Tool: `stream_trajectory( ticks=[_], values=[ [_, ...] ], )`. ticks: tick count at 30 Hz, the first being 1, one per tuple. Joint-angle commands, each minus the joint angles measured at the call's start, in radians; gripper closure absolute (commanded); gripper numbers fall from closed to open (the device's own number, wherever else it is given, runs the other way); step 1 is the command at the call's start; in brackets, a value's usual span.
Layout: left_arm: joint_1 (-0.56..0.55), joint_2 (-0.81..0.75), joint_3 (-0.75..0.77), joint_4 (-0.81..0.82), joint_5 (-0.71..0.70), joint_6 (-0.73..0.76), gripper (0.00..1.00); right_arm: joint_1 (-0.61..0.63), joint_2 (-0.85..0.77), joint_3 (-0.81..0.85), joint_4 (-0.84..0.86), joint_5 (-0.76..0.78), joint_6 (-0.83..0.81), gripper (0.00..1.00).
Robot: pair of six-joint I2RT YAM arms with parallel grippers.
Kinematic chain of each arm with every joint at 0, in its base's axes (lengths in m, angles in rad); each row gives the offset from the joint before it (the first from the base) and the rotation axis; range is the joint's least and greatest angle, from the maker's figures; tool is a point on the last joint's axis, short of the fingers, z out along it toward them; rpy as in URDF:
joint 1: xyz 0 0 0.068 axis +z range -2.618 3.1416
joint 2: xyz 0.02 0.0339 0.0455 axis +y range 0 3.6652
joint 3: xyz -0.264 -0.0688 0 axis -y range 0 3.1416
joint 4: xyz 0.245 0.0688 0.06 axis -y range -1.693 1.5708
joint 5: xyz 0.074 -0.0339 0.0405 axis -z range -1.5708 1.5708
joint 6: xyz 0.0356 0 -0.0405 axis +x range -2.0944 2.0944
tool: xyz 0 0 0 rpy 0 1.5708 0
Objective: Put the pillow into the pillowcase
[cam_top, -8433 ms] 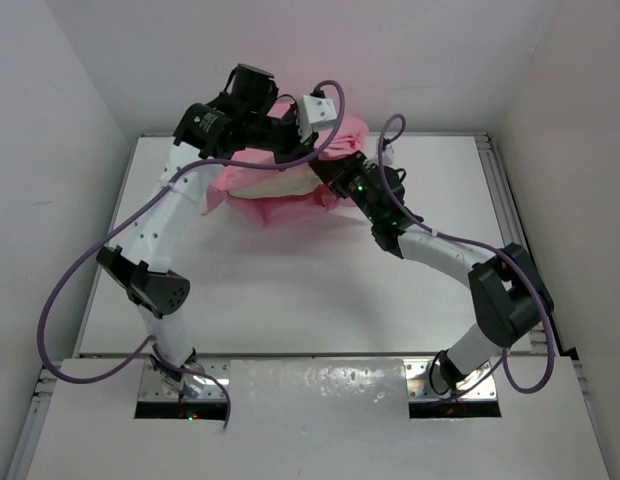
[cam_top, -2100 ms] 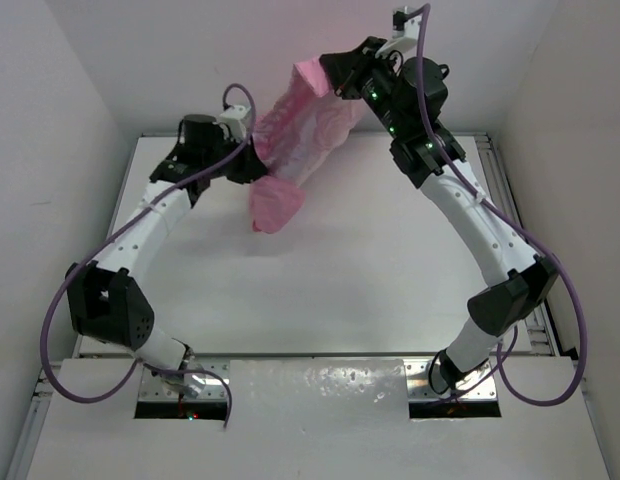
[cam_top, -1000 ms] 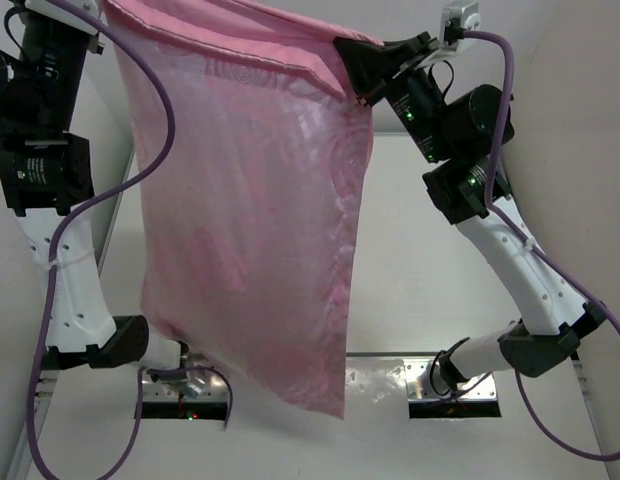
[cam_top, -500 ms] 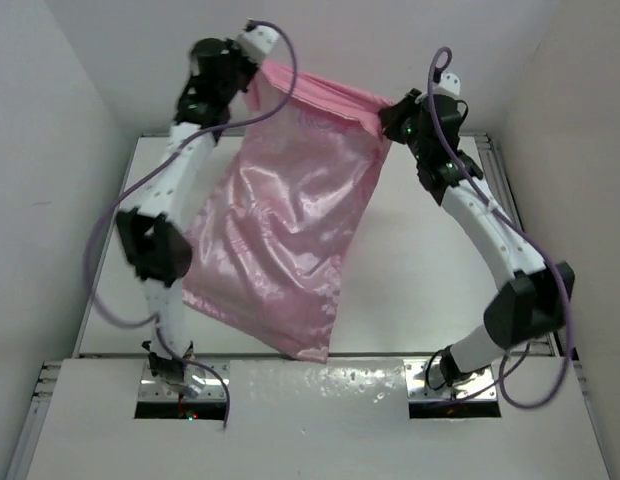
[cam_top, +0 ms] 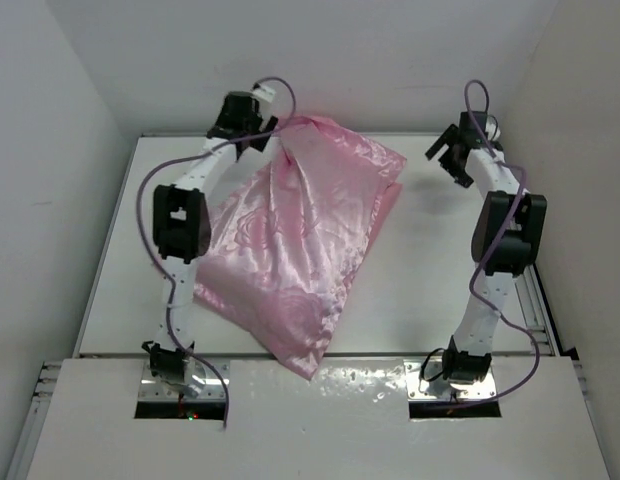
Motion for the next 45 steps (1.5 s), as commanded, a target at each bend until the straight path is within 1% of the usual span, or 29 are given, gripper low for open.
stream_trajectory(
  ticks=[1,2,4,6,7,8,10,11,12,13,15,16,17,20,22,26,29,30,32,33,34,35,36,37,39,40,41,43,45],
  values=[
    [0.091,-0.352,0.008,-0.002,0.314,-0.226,0.0,0.045,-0.229,-0.186,0.234,-0.112,-0.049,0.01],
    [0.099,-0.385,0.025,-0.069,0.38,-0.231,0.0,0.063,-0.246,-0.215,0.265,-0.143,-0.067,0.02],
    [0.117,-0.425,0.044,-0.155,0.428,-0.22,0.0,0.082,-0.236,-0.211,0.266,-0.209,-0.119,0.05],
    [0.143,-0.456,0.022,-0.307,0.494,-0.202,0.0,0.103,-0.197,-0.188,0.243,-0.254,-0.13,0.1],
    [0.154,-0.496,0.002,-0.422,0.518,-0.155,0.0,0.11,-0.184,-0.173,0.231,-0.237,-0.123,0.19],
    [0.166,-0.519,-0.028,-0.474,0.531,-0.133,0.0,0.111,-0.171,-0.169,0.222,-0.22,-0.115,0.25],
    [0.212,-0.611,-0.195,-0.576,0.534,-0.092,0.0,0.111,-0.135,-0.178,0.228,-0.188,-0.074,0.38],
    [0.264,-0.651,-0.349,-0.591,0.552,-0.076,0.0,0.107,-0.107,-0.183,0.252,-0.182,-0.062,0.47],
    [0.289,-0.724,-0.43,-0.601,0.563,-0.053,0.0,0.105,-0.092,-0.183,0.265,-0.182,-0.034,0.47],
    [0.315,-0.758,-0.502,-0.608,0.575,-0.043,0.0,0.105,-0.075,-0.179,0.289,-0.185,-0.028,0.45],
    [0.379,-0.833,-0.67,-0.619,0.587,-0.013,0.0,0.111,-0.012,-0.13,0.296,-0.196,-0.022,0.22],
    [0.398,-0.852,-0.717,-0.618,0.577,-0.01,0.0,0.113,0.013,-0.11,0.294,-0.199,-0.025,0.22],
    [0.434,-0.866,-0.758,-0.614,0.572,-0.012,0.0,0.113,0.037,-0.087,0.289,-0.206,-0.025,0.14],
    [0.513,-0.907,-0.903,-0.593,0.586,0.011,0.0,0.113,0.145,0.001,0.28,-0.229,-0.006,0.11],
    [0.568,-0.933,-1.0,-0.578,0.653,0.068,0.0,0.113,0.217,0.051,0.282,-0.237,0.032,0.11],
    [0.594,-0.941,-1.134,-0.533,0.712,0.139,0.0,0.143,0.287,0.059,0.311,-0.214,0.101,0.13],
    [0.577,-0.869,-1.184,-0.441,0.66,0.116,0.0,0.143,0.312,0.026,0.383,-0.196,0.161,0.22],
    [0.574,-0.843,-1.184,-0.426,0.644,0.108,0.0,0.146,0.317,0.015,0.398,-0.193,0.175,0.3],
    [0.593,-0.77,-1.184,-0.389,0.606,0.099,0.0,0.149,0.336,0.016,0.452,-0.194,0.211,0.41],
    [0.606,-0.743,-1.178,-0.387,0.598,0.1,0.0,0.15,0.349,0.021,0.472,-0.199,0.219,0.56],
    [0.614,-0.719,-1.168,-0.387,0.598,0.102,0.01,0.15,0.35,0.022,0.478,-0.202,0.225,0.66],
    [0.619,-0.67,-1.145,-0.401,0.606,0.103,0.06,0.15,0.347,0.015,0.487,-0.2,0.238,0.76],
    [0.62,-0.645,-1.135,-0.41,0.641,0.106,0.14,0.143,0.338,0.004,0.49,-0.19,0.241,0.87],
    [0.626,-0.612,-1.121,-0.42,0.656,0.106,0.48,0.14,0.303,-0.013,0.493,-0.17,0.241,1.0],
    [0.626,-0.581,-1.076,-0.424,0.69,0.097,0.87,0.125,0.242,-0.103,0.536,-0.122,0.232,1.0],
    [0.626,-0.568,-1.061,-0.42,0.69,0.08,1.0,0.125,0.203,-0.143,0.559,-0.101,0.225,1.0],
    [0.626,-0.549,-1.04,-0.404,0.695,0.056,1.0,0.089,0.118,-0.234,0.584,-0.099,0.218,1.0],
    [0.625,-0.533,-0.981,-0.381,0.683,0.028,1.0,0.042,0.021,-0.331,0.645,-0.101,0.216,1.0],
    [0.614,-0.515,-0.905,-0.329,0.629,-0.028,1.0,-0.01,-0.145,-0.486,0.686,-0.108,0.212,1.0]
  ],
)
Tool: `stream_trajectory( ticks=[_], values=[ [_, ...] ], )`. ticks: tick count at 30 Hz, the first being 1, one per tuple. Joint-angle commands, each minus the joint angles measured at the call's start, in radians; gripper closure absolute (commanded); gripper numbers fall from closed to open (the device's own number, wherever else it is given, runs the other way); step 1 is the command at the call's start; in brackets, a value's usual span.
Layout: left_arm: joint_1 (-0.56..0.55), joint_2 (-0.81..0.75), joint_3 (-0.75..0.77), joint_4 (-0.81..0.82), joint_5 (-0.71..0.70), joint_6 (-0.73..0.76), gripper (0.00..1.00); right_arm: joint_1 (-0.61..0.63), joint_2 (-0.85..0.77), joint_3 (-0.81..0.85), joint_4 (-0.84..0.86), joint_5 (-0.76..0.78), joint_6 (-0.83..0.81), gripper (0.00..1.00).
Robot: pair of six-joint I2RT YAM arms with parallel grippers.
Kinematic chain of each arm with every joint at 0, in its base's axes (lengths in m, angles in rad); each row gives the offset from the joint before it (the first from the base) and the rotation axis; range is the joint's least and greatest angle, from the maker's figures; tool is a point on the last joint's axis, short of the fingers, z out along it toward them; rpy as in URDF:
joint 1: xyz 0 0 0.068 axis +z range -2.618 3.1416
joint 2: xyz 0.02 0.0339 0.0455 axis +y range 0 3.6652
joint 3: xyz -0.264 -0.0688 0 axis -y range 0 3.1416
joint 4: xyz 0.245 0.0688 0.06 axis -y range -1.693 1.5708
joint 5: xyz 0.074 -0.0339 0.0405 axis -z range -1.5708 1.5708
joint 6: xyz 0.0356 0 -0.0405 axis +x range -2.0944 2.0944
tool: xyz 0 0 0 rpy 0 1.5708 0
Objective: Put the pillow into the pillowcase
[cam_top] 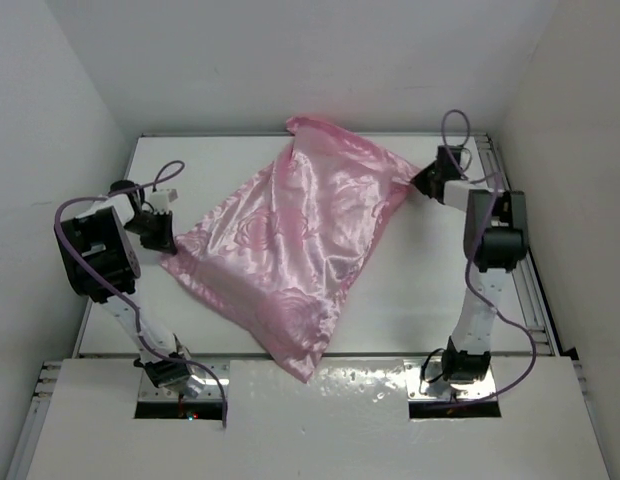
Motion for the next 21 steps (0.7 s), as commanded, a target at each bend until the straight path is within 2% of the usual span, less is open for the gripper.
stream_trajectory(
  ticks=[1,2,5,9,11,12,14,16,17,18,19,20,21],
  values=[
    [-0.012,0.028,0.117,0.13,-0.055,-0.077,1.0,-0.111,-0.269,-0.163,0.116,0.043,-0.016,1.0],
    [-0.022,0.051,0.145,0.165,-0.085,-0.102,1.0,-0.129,-0.373,-0.263,0.123,0.034,-0.025,1.0],
    [-0.081,0.109,0.273,0.195,-0.2,-0.11,1.0,-0.189,-0.498,-0.412,0.11,-0.004,-0.046,1.0],
    [-0.16,0.209,0.468,0.204,-0.295,-0.097,1.0,-0.24,-0.669,-0.535,0.002,-0.009,-0.071,1.0],
    [-0.179,0.286,0.632,0.146,-0.298,-0.101,1.0,-0.256,-0.706,-0.601,-0.057,-0.007,-0.068,1.0],
    [-0.191,0.338,0.771,0.026,-0.242,-0.07,1.0,-0.27,-0.742,-0.632,-0.083,-0.009,-0.065,1.0],
    [-0.213,0.369,0.87,-0.095,-0.153,-0.03,1.0,-0.29,-0.757,-0.649,-0.148,0.023,-0.068,1.0],
    [-0.22,0.324,0.854,-0.16,-0.131,0.039,0.81,-0.301,-0.743,-0.638,-0.208,0.109,-0.08,0.69],
    [-0.227,0.295,0.758,-0.161,-0.117,0.062,0.62,-0.315,-0.731,-0.629,-0.247,0.129,-0.088,0.42],
    [-0.23,0.224,0.699,-0.161,-0.116,0.108,0.52,-0.321,-0.716,-0.617,-0.262,0.125,-0.095,0.19],
    [-0.231,0.185,0.594,-0.167,-0.114,0.134,0.46,-0.324,-0.672,-0.574,-0.31,0.118,-0.121,0.15],
    [-0.23,0.15,0.544,-0.179,-0.111,0.154,0.32,-0.319,-0.65,-0.543,-0.34,0.106,-0.15,0.13],
    [-0.228,0.084,0.495,-0.202,-0.103,0.194,0.3,-0.309,-0.629,-0.509,-0.375,0.095,-0.204,0.1]
  ],
)
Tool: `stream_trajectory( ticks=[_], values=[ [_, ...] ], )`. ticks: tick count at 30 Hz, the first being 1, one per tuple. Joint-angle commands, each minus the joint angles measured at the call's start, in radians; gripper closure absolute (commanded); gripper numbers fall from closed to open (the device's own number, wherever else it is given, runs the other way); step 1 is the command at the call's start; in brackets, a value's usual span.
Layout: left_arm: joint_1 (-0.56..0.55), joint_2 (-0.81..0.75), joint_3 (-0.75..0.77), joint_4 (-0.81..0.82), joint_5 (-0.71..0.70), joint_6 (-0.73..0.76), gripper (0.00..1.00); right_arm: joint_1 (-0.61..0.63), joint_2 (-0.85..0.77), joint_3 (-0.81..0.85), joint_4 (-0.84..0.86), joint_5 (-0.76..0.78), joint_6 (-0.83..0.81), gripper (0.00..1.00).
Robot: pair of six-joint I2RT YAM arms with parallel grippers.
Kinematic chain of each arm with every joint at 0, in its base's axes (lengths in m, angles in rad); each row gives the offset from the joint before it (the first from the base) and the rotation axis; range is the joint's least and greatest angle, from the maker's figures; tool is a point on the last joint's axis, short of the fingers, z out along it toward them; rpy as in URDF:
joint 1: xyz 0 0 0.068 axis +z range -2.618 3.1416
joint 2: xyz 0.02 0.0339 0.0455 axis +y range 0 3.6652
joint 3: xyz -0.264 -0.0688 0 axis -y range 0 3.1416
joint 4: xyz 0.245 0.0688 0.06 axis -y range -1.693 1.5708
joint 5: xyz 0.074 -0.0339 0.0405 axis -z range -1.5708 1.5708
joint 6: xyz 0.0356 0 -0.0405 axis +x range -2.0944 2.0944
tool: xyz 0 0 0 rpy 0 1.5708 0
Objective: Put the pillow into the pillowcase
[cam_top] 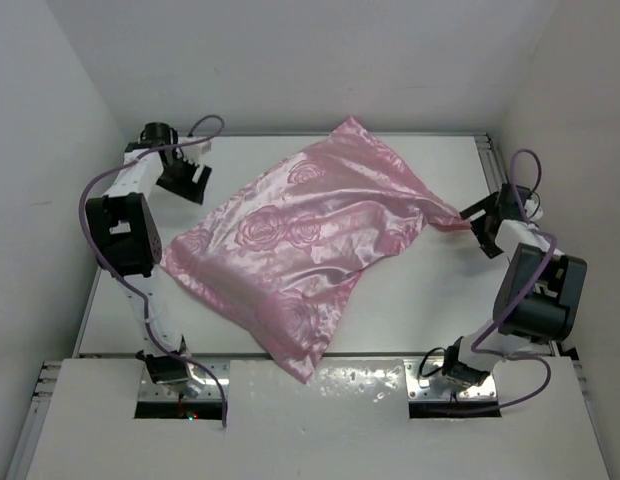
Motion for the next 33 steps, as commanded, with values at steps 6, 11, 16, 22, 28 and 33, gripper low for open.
stream_trajectory(
  ticks=[6,11,16,22,28,33],
  values=[
    [0.08,-0.382,-0.443,-0.224,0.197,0.298,0.0,0.245,0.054,0.178,-0.178,0.21,-0.292,0.07],
    [0.031,-0.464,-0.673,-0.181,0.239,0.372,0.0,0.386,-0.04,0.129,-0.117,0.337,-0.254,0.03],
    [0.014,-0.428,-0.81,0.064,0.175,0.277,0.01,0.519,-0.143,0.093,0.073,0.285,-0.264,0.11],
    [0.017,-0.173,-0.579,0.151,0.092,0.075,0.88,0.671,0.041,0.199,0.159,0.047,-0.34,0.38],
    [-0.039,0.036,-0.185,0.247,-0.095,-0.071,0.92,0.786,0.221,0.248,0.208,-0.08,-0.294,0.54],
    [-0.104,0.14,0.103,0.367,-0.306,-0.087,0.38,0.865,0.25,0.273,0.205,-0.212,-0.28,0.55]
  ],
)
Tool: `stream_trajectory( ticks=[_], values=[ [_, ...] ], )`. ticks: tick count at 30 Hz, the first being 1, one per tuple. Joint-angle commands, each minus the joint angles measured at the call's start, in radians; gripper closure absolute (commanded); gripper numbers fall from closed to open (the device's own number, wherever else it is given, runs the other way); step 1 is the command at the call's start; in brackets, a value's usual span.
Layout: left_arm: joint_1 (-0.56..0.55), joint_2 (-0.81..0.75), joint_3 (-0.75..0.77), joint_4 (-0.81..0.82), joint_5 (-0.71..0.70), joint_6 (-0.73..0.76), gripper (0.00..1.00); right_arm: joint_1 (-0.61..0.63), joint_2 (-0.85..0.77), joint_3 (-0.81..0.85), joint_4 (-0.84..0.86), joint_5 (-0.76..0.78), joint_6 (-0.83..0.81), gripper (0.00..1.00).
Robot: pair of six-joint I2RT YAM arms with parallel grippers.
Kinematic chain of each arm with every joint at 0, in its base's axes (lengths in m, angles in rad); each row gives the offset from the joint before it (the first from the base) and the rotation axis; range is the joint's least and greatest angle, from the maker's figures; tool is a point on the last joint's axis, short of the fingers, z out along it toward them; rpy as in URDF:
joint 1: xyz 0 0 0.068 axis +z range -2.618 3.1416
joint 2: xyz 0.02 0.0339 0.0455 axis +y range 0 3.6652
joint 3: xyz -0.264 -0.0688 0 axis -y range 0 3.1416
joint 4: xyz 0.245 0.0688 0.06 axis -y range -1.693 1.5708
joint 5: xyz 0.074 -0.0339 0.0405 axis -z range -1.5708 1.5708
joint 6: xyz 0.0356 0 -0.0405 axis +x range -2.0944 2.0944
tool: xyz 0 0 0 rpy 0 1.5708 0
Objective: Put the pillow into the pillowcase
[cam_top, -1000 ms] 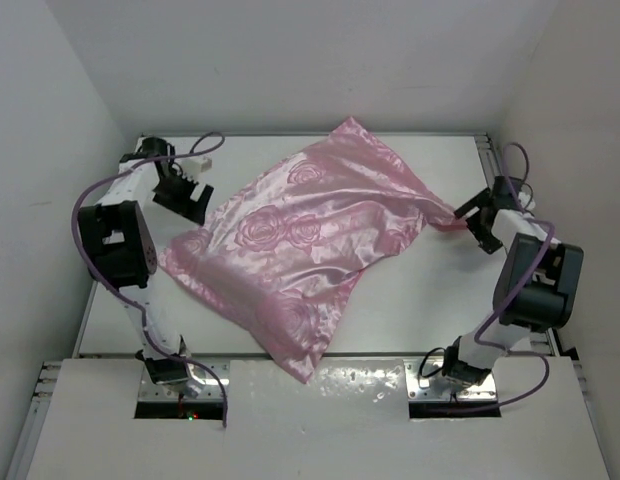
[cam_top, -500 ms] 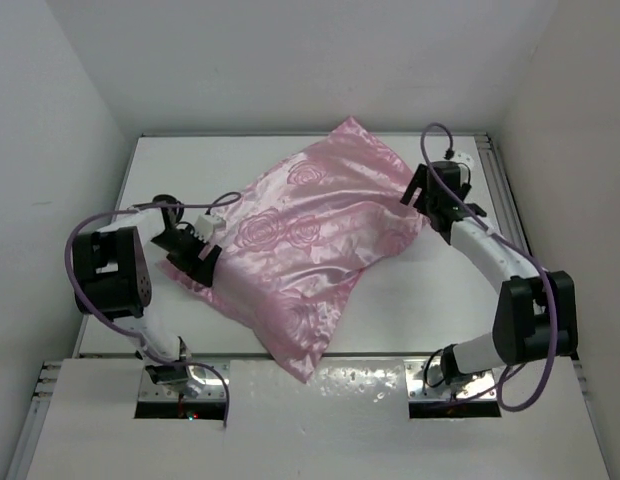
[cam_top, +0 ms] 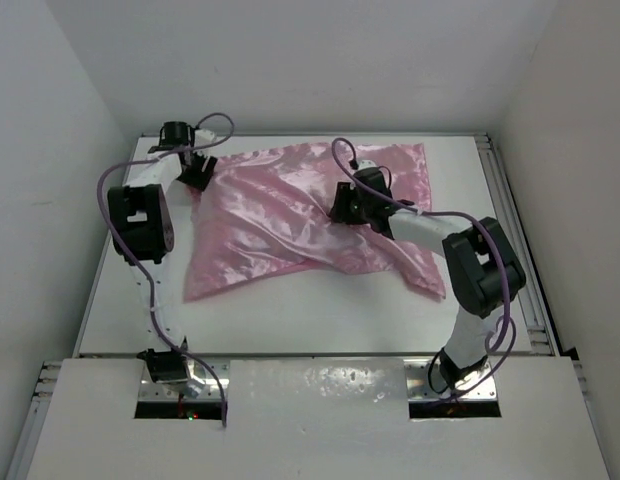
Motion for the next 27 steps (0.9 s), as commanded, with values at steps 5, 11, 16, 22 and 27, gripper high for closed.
stream_trajectory(
  ticks=[5,11,16,22,27],
  values=[
    [-0.028,-0.095,0.209,0.145,-0.038,-0.118,0.04,0.017,-0.077,0.072,0.011,-0.246,0.064,0.4],
    [0.095,-0.437,-0.07,-0.001,0.269,-0.07,0.0,-0.21,-0.046,0.21,-0.206,-0.187,0.13,0.12],
    [0.131,-0.627,-0.412,-0.28,0.323,0.159,0.47,-0.411,0.073,0.262,-0.253,-0.148,0.273,0.61],
    [0.129,-0.77,-0.725,-0.238,0.303,0.156,0.29,-0.483,0.22,0.395,-0.252,0.11,0.29,0.41],
    [0.101,-0.806,-0.912,-0.076,0.123,0.139,0.0,-0.512,0.347,0.581,-0.328,0.238,0.262,0.26]
  ],
)
